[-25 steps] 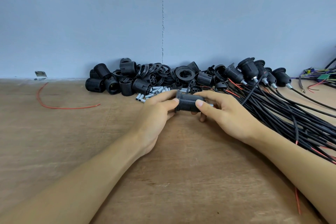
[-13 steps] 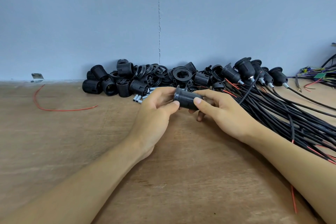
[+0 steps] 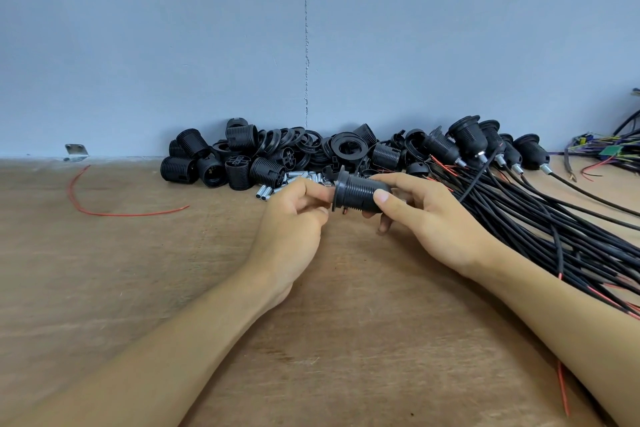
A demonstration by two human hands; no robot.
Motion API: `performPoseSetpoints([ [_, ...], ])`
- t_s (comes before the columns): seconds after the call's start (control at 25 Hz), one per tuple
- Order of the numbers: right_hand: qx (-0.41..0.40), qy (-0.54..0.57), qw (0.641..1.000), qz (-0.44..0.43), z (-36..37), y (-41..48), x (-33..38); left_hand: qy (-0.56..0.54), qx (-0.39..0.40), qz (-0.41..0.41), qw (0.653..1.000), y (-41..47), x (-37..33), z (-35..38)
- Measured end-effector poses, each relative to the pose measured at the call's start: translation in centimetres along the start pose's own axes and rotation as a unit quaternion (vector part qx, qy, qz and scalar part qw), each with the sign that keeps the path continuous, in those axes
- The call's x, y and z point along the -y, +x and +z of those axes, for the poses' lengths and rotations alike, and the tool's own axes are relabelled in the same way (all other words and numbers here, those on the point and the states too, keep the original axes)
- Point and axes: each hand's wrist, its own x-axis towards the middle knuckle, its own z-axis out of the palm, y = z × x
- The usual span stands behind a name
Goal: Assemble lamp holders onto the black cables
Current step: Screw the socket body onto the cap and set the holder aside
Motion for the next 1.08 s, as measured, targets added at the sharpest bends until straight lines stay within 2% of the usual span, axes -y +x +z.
performPoseSetpoints([
  [0.12,0.001,-0.042,0.999,0.001,0.1,-0.2,0.2,-0.001,-0.010,-0.015,1.000,0.0,-0.2,0.3],
  [0.24,0.003,-0.079,0.997,0.007,0.3,-0.3,0.2,-0.055,-0.030,-0.035,0.997,0.2,-0.4,0.6],
  [0.36,-0.013,-0.095,0.995,0.015,0.4,-0.2,0.1,-0.085,-0.032,-0.021,0.996,0.1,-0.8,0.4],
  [0.56,-0.073,-0.071,0.994,0.030,0.1,0.0,0.0,0.008,-0.078,0.013,0.997,-0.4,-0.8,0.6],
  [0.68,-0.057,-0.068,0.996,0.023,0.1,-0.2,0.3,0.058,-0.064,-0.010,0.996,-0.5,-0.4,0.8],
  [0.84,-0.006,-0.115,0.993,0.016,0.5,-0.3,0.6,-0.052,-0.033,-0.031,0.998,-0.2,-0.8,0.8],
  [0.92,-0.026,-0.119,0.992,0.026,0.5,-0.2,0.5,-0.076,-0.034,-0.007,0.996,-0.1,-1.1,0.8],
  [1.08,-0.093,-0.100,0.990,0.035,0.2,-0.1,0.2,-0.025,-0.046,0.007,0.999,-0.4,-0.9,0.7],
])
